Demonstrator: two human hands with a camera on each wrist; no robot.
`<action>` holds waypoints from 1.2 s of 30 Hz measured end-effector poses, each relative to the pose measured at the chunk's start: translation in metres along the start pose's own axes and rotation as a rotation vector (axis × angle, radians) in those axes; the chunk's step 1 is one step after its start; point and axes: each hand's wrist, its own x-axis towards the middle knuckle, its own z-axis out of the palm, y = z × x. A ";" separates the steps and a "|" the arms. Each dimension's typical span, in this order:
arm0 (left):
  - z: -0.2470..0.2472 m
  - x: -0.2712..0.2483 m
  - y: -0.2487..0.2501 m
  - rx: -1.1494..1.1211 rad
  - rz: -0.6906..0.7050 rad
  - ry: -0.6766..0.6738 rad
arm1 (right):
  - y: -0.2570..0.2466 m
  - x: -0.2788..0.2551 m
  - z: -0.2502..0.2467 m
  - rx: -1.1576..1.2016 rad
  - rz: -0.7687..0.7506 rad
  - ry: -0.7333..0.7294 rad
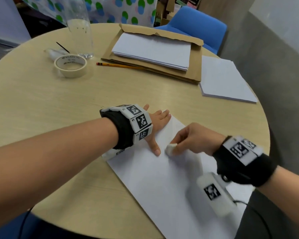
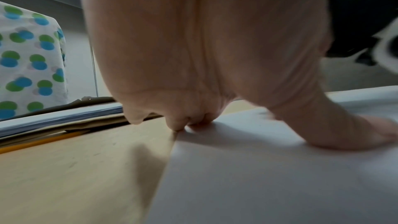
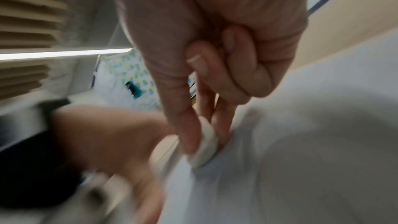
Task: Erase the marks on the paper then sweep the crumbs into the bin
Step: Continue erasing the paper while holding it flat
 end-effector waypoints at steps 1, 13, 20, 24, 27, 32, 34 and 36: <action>0.000 0.000 0.000 0.005 -0.003 -0.002 | -0.003 0.005 -0.007 -0.003 0.026 0.056; 0.004 0.001 0.011 -0.056 -0.028 0.081 | 0.012 0.006 -0.006 0.057 -0.021 0.114; 0.000 0.004 0.018 -0.067 -0.018 0.092 | 0.002 0.027 -0.028 0.151 0.068 0.250; -0.002 0.002 0.019 -0.138 -0.016 0.091 | 0.010 0.020 -0.013 0.119 -0.049 0.311; -0.004 0.001 0.023 -0.156 -0.037 0.088 | 0.016 -0.004 0.000 0.057 -0.071 0.080; -0.004 0.002 0.023 -0.145 -0.025 0.081 | 0.003 0.017 -0.025 0.047 0.034 0.220; -0.002 0.002 0.022 -0.154 -0.018 0.091 | 0.001 0.028 -0.028 0.114 0.023 0.344; -0.001 0.002 0.021 -0.157 -0.019 0.102 | 0.005 0.023 -0.021 0.093 -0.023 0.354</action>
